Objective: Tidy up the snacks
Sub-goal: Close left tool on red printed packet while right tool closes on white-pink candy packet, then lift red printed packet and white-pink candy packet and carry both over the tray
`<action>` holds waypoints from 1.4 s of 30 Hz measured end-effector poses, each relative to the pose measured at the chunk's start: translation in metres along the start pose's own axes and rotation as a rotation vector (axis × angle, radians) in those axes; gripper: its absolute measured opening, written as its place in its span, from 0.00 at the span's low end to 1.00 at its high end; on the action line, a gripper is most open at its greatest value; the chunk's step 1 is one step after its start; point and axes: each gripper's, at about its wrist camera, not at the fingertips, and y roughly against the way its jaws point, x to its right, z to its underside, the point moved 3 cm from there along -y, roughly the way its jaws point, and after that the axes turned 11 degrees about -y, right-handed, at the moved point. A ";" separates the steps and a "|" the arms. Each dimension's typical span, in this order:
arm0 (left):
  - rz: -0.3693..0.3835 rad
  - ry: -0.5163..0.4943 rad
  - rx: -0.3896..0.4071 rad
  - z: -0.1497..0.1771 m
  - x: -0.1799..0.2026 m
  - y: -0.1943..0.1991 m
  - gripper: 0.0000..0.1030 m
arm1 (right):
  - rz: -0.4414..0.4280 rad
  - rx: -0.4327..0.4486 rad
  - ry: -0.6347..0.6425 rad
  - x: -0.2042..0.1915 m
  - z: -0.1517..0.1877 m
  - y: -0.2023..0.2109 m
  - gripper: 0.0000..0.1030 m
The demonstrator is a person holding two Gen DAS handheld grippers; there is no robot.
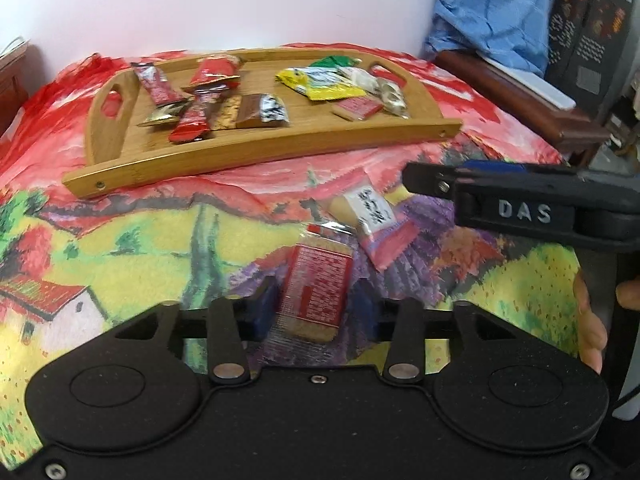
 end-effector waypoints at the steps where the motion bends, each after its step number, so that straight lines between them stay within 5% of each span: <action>1: 0.000 -0.008 0.001 0.000 0.002 0.000 0.48 | 0.001 -0.003 0.003 0.000 0.000 0.000 0.73; 3: -0.009 -0.025 -0.002 0.000 0.005 -0.001 0.45 | 0.005 -0.004 0.011 -0.001 0.001 0.000 0.70; 5: -0.031 -0.031 0.000 -0.001 0.005 -0.001 0.31 | 0.008 -0.004 0.019 -0.002 0.002 0.000 0.68; 12: -0.098 0.070 0.013 -0.004 -0.019 0.006 0.30 | -0.019 0.000 0.008 -0.004 0.003 0.000 0.64; 17: -0.136 0.142 0.024 -0.006 -0.038 0.009 0.30 | -0.082 0.006 -0.020 -0.013 0.009 0.002 0.51; 24: -0.157 0.163 0.024 -0.009 -0.045 0.008 0.30 | -0.094 0.011 0.117 -0.043 0.027 -0.004 0.51; 33: -0.174 0.194 0.030 -0.010 -0.049 0.005 0.30 | -0.039 0.119 0.177 -0.057 0.038 0.003 0.48; 42: -0.187 0.193 0.042 -0.011 -0.051 0.003 0.30 | -0.006 0.094 0.162 -0.057 0.042 -0.007 0.46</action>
